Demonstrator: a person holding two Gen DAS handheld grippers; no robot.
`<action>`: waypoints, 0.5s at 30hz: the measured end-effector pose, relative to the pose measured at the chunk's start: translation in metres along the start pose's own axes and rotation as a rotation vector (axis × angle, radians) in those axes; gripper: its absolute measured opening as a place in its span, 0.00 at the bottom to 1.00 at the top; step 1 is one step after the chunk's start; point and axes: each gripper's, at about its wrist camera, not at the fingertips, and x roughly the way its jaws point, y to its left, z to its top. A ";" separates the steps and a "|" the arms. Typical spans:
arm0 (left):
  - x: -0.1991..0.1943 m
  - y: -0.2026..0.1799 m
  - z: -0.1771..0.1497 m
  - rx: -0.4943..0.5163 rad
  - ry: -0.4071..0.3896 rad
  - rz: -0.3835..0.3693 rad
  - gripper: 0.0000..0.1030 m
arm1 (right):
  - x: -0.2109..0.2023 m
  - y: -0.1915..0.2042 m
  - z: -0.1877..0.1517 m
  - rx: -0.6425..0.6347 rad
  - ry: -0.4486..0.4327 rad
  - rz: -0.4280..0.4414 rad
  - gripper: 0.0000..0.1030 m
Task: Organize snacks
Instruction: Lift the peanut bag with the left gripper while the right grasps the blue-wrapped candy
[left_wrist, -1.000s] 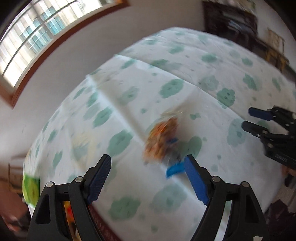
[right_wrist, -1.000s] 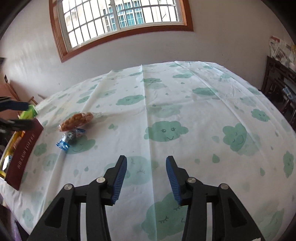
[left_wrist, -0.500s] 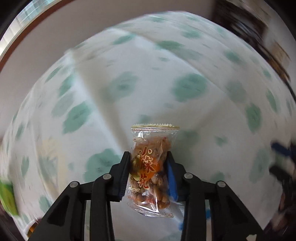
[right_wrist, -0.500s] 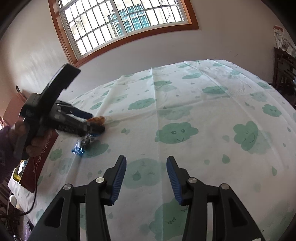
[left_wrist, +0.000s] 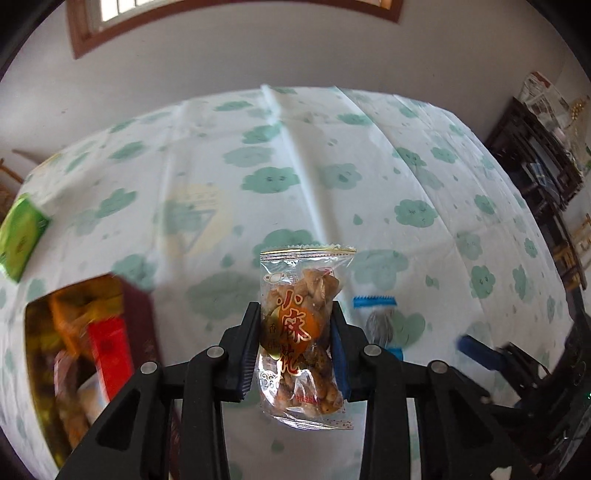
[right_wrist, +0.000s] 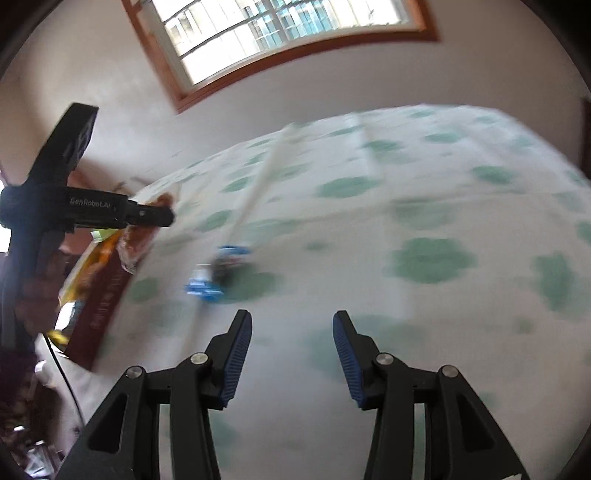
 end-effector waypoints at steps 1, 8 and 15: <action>-0.006 0.002 -0.004 -0.009 -0.010 0.006 0.30 | 0.005 0.009 0.004 -0.014 0.002 0.008 0.45; -0.038 0.012 -0.023 -0.032 -0.062 0.029 0.31 | 0.052 0.048 0.033 -0.015 0.055 0.001 0.56; -0.061 0.029 -0.036 -0.071 -0.102 0.049 0.31 | 0.078 0.059 0.036 -0.036 0.080 -0.119 0.52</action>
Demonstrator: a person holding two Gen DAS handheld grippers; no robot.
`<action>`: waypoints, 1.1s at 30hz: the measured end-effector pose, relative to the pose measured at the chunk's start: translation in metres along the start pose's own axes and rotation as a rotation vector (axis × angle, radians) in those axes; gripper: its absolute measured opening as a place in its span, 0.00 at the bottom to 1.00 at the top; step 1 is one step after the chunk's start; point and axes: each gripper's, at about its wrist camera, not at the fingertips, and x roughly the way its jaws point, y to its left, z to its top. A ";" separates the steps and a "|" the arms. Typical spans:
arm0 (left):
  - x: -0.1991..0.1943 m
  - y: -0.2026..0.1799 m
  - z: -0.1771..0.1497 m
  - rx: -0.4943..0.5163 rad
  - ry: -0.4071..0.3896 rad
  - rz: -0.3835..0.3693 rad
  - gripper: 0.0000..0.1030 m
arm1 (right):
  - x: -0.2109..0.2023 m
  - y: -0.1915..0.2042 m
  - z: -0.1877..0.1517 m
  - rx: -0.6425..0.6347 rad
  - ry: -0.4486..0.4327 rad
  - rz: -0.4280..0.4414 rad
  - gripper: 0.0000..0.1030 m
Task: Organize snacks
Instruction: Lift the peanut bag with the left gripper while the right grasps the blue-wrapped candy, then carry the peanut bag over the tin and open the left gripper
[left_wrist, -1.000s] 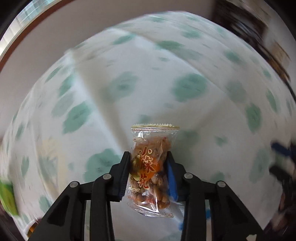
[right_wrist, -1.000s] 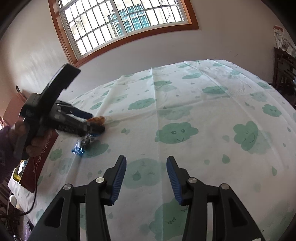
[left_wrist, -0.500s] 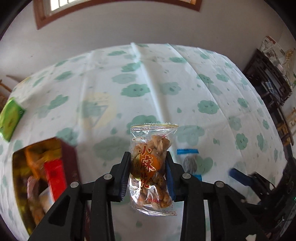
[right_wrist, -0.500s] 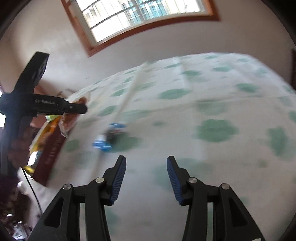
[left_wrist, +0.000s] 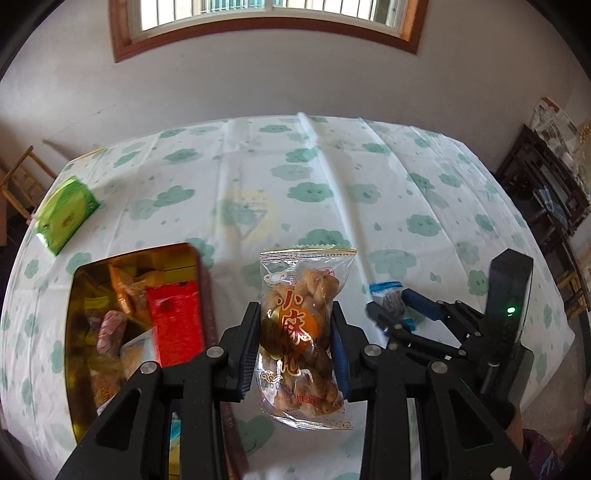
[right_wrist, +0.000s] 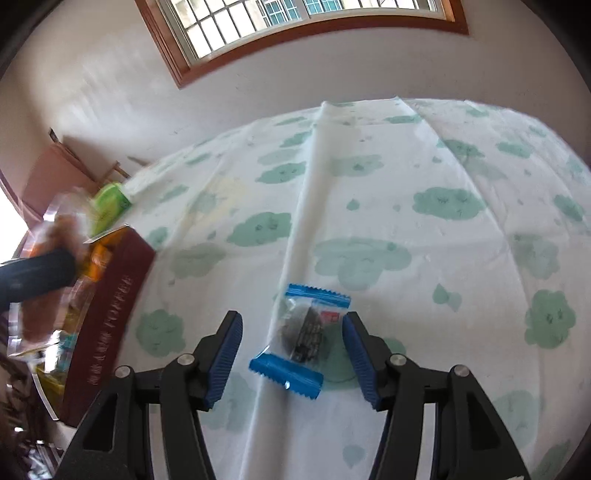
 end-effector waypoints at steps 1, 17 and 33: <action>-0.004 0.004 -0.001 -0.009 -0.003 -0.001 0.31 | 0.002 0.004 -0.001 -0.023 -0.002 -0.037 0.45; -0.063 0.100 -0.038 -0.158 -0.051 0.142 0.31 | -0.052 -0.050 -0.029 0.004 -0.109 -0.161 0.26; -0.066 0.155 -0.075 -0.232 -0.043 0.216 0.31 | -0.043 -0.058 -0.029 0.028 -0.066 -0.197 0.26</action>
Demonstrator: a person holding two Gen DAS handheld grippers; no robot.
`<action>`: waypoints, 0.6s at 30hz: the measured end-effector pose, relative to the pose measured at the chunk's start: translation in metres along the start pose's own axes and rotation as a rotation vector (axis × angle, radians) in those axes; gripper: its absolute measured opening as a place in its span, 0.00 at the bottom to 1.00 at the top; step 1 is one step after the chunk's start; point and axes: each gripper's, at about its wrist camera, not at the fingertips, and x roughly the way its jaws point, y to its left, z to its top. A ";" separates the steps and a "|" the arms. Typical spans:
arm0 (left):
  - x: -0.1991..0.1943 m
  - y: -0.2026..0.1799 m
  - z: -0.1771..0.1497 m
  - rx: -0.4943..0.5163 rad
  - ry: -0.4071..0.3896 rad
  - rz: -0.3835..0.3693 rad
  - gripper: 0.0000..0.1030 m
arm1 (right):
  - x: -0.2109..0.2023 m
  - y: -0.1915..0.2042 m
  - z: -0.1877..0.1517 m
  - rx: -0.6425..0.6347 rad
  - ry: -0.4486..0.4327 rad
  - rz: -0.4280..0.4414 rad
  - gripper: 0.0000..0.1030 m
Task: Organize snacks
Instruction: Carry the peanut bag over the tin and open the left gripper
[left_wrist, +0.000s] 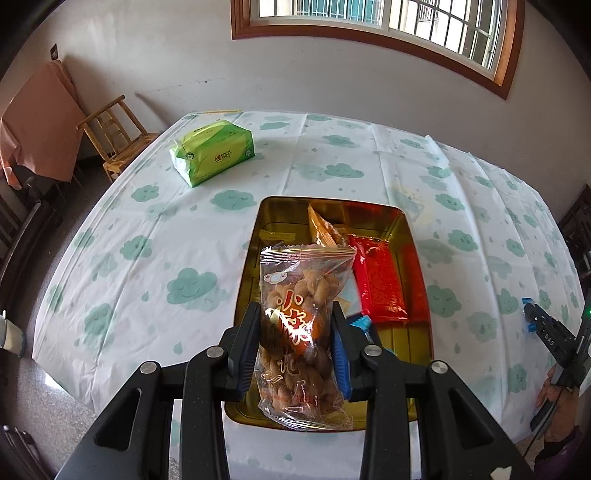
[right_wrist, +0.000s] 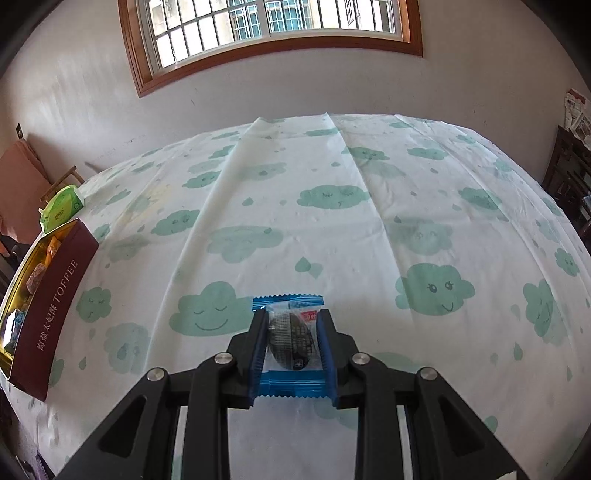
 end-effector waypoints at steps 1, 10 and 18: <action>0.001 0.001 0.002 -0.002 -0.002 -0.005 0.31 | 0.000 0.000 0.000 -0.001 0.001 -0.004 0.26; 0.022 -0.001 0.029 0.034 0.002 -0.014 0.31 | 0.001 0.004 0.000 -0.021 0.004 -0.026 0.26; 0.048 -0.008 0.054 0.039 0.009 0.002 0.31 | 0.001 0.004 0.000 -0.021 0.006 -0.025 0.26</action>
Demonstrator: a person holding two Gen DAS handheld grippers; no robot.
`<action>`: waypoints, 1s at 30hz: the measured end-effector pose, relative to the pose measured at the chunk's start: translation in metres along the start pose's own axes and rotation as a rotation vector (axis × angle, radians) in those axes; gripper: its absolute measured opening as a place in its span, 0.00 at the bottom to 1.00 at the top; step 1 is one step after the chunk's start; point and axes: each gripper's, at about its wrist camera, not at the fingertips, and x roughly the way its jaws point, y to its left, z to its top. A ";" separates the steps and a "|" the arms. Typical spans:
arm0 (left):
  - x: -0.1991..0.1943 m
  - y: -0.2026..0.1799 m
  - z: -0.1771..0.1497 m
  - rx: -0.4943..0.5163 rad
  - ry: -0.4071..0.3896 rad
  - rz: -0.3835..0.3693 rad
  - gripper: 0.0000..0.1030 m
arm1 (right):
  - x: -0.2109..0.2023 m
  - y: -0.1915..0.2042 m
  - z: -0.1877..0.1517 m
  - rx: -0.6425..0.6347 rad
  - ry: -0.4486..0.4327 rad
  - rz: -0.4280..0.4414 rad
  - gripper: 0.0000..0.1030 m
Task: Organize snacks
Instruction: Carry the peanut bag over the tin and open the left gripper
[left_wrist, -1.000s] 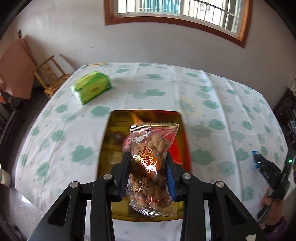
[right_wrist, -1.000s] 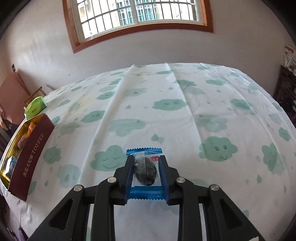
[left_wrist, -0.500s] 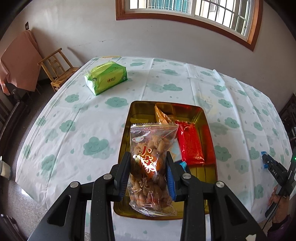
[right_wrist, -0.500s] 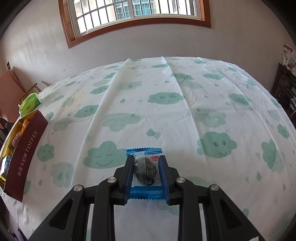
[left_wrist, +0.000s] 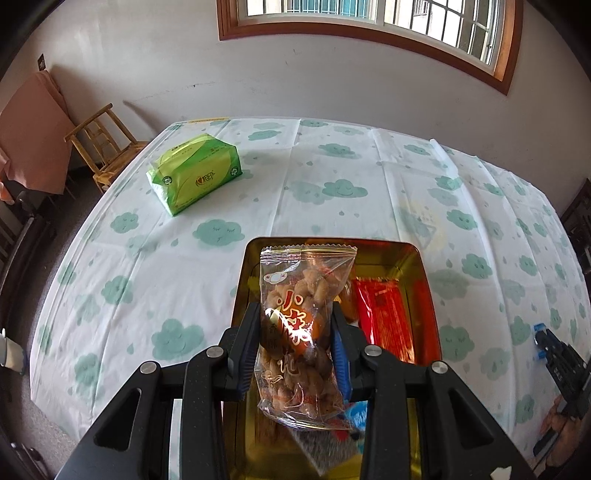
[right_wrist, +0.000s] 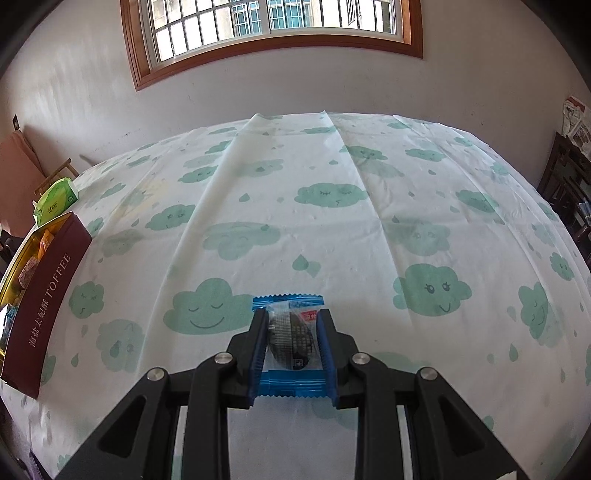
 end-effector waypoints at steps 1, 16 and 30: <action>0.005 -0.001 0.003 0.000 0.004 0.007 0.31 | 0.000 0.000 0.000 0.000 0.000 0.000 0.26; 0.052 -0.005 0.016 -0.003 0.054 0.057 0.31 | 0.001 -0.001 -0.001 0.005 0.001 0.006 0.26; 0.067 -0.001 0.016 -0.009 0.066 0.068 0.31 | 0.001 0.000 -0.001 0.005 0.002 0.006 0.26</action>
